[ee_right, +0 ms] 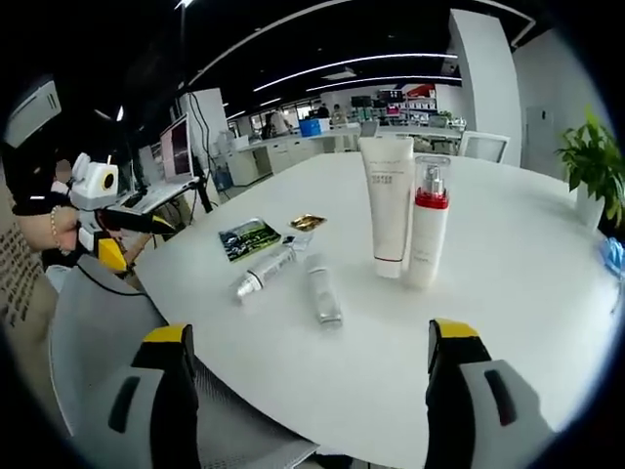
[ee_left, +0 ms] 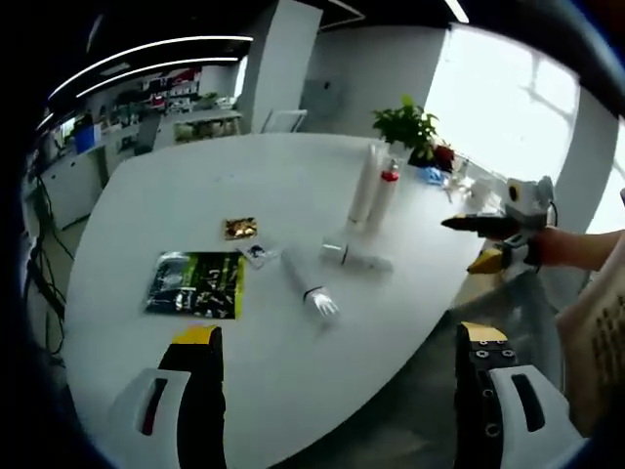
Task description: Arrange the skincare products in the storage area until every visible bottle or jar stands upright without overlapping.
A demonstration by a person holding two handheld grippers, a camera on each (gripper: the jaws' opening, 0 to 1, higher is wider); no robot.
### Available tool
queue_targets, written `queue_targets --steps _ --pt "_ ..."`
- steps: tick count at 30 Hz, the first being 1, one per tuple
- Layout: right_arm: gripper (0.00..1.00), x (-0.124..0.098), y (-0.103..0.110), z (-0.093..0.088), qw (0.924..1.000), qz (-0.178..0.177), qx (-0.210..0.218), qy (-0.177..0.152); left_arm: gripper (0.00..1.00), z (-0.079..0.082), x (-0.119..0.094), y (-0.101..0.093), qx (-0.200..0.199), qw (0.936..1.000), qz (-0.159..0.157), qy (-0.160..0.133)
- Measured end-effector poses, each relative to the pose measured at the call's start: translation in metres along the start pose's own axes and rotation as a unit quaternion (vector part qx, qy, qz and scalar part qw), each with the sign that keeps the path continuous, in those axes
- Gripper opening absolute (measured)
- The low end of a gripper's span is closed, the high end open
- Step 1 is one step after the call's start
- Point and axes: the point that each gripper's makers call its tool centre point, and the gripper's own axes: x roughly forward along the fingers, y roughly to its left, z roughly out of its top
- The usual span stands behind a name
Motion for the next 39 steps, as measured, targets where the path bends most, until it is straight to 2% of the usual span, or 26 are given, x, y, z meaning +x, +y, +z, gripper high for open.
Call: queue_targets --steps 4,10,15,23,29,39 --pt "0.99 0.000 0.004 -0.003 1.0000 -0.003 0.003 0.004 0.97 -0.007 -0.007 0.001 -0.006 1.0000 0.001 0.000" --pt "0.97 0.004 0.007 -0.004 0.9999 -0.007 -0.001 0.013 0.97 -0.006 -0.011 0.003 -0.001 1.0000 -0.003 0.000" --pt "0.88 0.012 0.005 -0.003 0.9995 -0.003 -0.012 0.030 0.97 -0.003 -0.011 0.001 0.006 0.9999 -0.011 -0.002" --pt "0.81 0.047 0.002 0.003 0.9972 0.013 -0.036 0.064 0.96 -0.006 -0.012 -0.003 0.006 0.9997 -0.024 0.001" --pt "0.70 0.077 0.003 -0.002 0.9920 0.023 -0.059 0.109 0.95 -0.004 -0.013 -0.003 0.004 0.9995 -0.030 -0.002" --pt "0.55 0.118 -0.002 -0.001 0.9840 0.027 -0.081 0.156 0.95 -0.006 -0.012 0.005 0.000 0.9994 -0.036 0.000"
